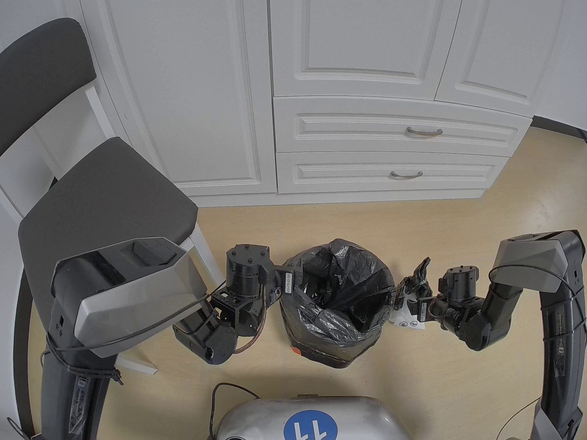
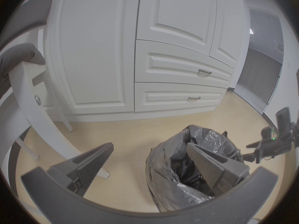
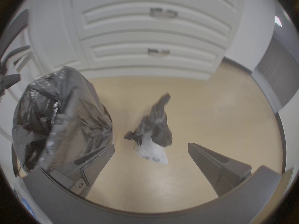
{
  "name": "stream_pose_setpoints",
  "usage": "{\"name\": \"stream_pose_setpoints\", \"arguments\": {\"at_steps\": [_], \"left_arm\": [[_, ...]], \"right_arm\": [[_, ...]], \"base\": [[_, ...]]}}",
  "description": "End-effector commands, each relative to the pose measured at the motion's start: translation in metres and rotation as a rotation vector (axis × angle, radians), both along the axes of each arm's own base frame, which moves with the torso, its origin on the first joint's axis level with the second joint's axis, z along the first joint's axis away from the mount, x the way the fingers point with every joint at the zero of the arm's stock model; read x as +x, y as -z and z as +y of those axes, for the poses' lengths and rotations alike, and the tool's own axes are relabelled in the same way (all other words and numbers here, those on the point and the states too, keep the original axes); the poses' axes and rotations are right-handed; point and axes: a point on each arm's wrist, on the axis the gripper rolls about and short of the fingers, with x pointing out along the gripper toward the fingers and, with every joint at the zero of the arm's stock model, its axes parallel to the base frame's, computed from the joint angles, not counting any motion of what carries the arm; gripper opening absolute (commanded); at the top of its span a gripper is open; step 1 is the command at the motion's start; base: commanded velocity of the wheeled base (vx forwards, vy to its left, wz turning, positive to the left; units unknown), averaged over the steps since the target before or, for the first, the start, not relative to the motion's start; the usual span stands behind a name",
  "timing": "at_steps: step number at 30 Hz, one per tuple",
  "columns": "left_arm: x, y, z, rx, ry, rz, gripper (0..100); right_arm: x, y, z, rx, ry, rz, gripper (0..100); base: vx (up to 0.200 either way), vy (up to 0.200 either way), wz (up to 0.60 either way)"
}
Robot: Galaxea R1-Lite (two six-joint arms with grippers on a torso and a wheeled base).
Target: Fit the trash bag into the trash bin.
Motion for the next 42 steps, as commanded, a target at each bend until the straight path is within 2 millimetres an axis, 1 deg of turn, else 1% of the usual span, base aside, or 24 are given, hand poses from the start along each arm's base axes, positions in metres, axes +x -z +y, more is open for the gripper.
{"name": "stream_pose_setpoints", "arguments": {"at_steps": [1, 2, 3, 5, 6, 7, 10, 12, 15, 19, 20, 22, 24, 28, 29, 30, 32, 35, 36, 37, 39, 40, 41, 42], "left_arm": [[-0.01, -0.029, 0.0, -0.045, 0.02, -0.067, 100], [-0.01, -0.029, 0.0, -0.045, 0.02, -0.068, 100], [-0.013, -0.031, -0.001, -0.051, 0.024, -0.082, 100], [-0.015, -0.034, -0.002, -0.056, 0.03, -0.093, 100], [-0.015, -0.034, -0.002, -0.056, 0.03, -0.093, 100], [-0.018, -0.035, -0.003, -0.046, 0.037, -0.104, 100], [-0.018, -0.036, -0.003, -0.033, 0.043, -0.134, 100], [-0.021, -0.035, -0.004, -0.024, 0.051, -0.15, 100], [-0.022, -0.031, -0.005, -0.002, 0.056, -0.162, 100], [-0.017, -0.02, -0.003, 0.035, 0.047, -0.195, 100], [-0.016, -0.02, -0.003, 0.037, 0.046, -0.198, 100], [-0.015, -0.023, 0.001, 0.049, 0.036, -0.228, 100], [-0.016, -0.027, 0.003, 0.049, 0.033, -0.242, 100], [-0.022, -0.043, 0.007, 0.035, 0.028, -0.282, 100], [-0.026, -0.05, 0.01, 0.032, 0.029, -0.288, 100], [-0.029, -0.056, 0.011, 0.027, 0.03, -0.295, 100], [-0.034, -0.064, 0.012, 0.017, 0.034, -0.309, 100], [-0.042, -0.078, 0.017, 0.014, 0.038, -0.343, 100], [-0.043, -0.08, 0.017, 0.015, 0.037, -0.347, 100], [-0.047, -0.087, 0.019, 0.02, 0.039, -0.363, 100], [-0.053, -0.095, 0.02, 0.025, 0.046, -0.378, 100], [-0.056, -0.096, 0.02, 0.026, 0.049, -0.379, 100], [-0.06, -0.1, 0.022, 0.023, 0.051, -0.384, 100], [-0.06, -0.1, 0.022, 0.023, 0.051, -0.384, 100]], "right_arm": [[0.067, 0.003, -0.016, 0.228, 0.199, 0.121, 100], [0.068, 0.003, -0.016, 0.233, 0.202, 0.125, 100], [0.087, 0.007, -0.016, 0.287, 0.215, 0.171, 100], [0.108, 0.011, -0.013, 0.336, 0.204, 0.196, 100], [0.108, 0.011, -0.013, 0.336, 0.204, 0.196, 100], [0.123, 0.027, -0.008, 0.341, 0.202, 0.204, 100], [0.142, 0.045, -0.009, 0.338, 0.197, 0.161, 100], [0.152, 0.057, -0.016, 0.308, 0.197, 0.136, 100], [0.161, 0.07, -0.032, 0.257, 0.233, 0.111, 100], [0.161, 0.073, -0.036, 0.251, 0.251, 0.117, 100], [0.161, 0.073, -0.036, 0.252, 0.252, 0.117, 0], [0.159, 0.075, -0.031, 0.255, 0.248, 0.134, 0], [0.159, 0.076, -0.03, 0.253, 0.25, 0.141, 0], [0.159, 0.074, -0.03, 0.259, 0.258, 0.136, 0], [0.16, 0.071, -0.032, 0.264, 0.274, 0.12, 0], [0.161, 0.065, -0.035, 0.265, 0.294, 0.098, 0], [0.164, 0.037, -0.042, 0.274, 0.325, 0.034, 0], [0.147, -0.034, -0.06, 0.305, 0.335, -0.047, 0], [0.145, -0.041, -0.06, 0.311, 0.329, -0.054, 0], [0.132, -0.078, -0.06, 0.336, 0.29, -0.081, 0], [0.109, -0.128, -0.055, 0.369, 0.23, -0.12, 0], [0.103, -0.14, -0.054, 0.375, 0.218, -0.132, 0], [0.091, -0.16, -0.049, 0.384, 0.191, -0.155, 0], [0.091, -0.16, -0.049, 0.384, 0.191, -0.155, 0]], "base": [[0.0, 0.0, 0.0], [0.0, 0.0, 0.0], [0.0, 0.0, 0.0], [0.0, 0.0, 0.0], [0.0, 0.0, 0.0], [0.0, 0.0, 0.0], [0.0, 0.0, 0.0], [0.0, 0.0, 0.0], [0.0, 0.0, 0.0], [0.0, 0.0, 0.0], [0.0, 0.0, 0.0], [0.0, 0.0, 0.0], [0.0, 0.0, 0.0], [0.0, 0.0, 0.0], [0.0, 0.0, 0.0], [0.0, 0.0, 0.0], [0.0, 0.0, 0.0], [0.0, 0.0, 0.0], [0.0, 0.0, 0.0], [0.0, 0.0, 0.0], [0.0, 0.0, 0.0], [0.0, 0.0, 0.0], [0.0, 0.0, 0.0], [0.0, 0.0, 0.0]]}}
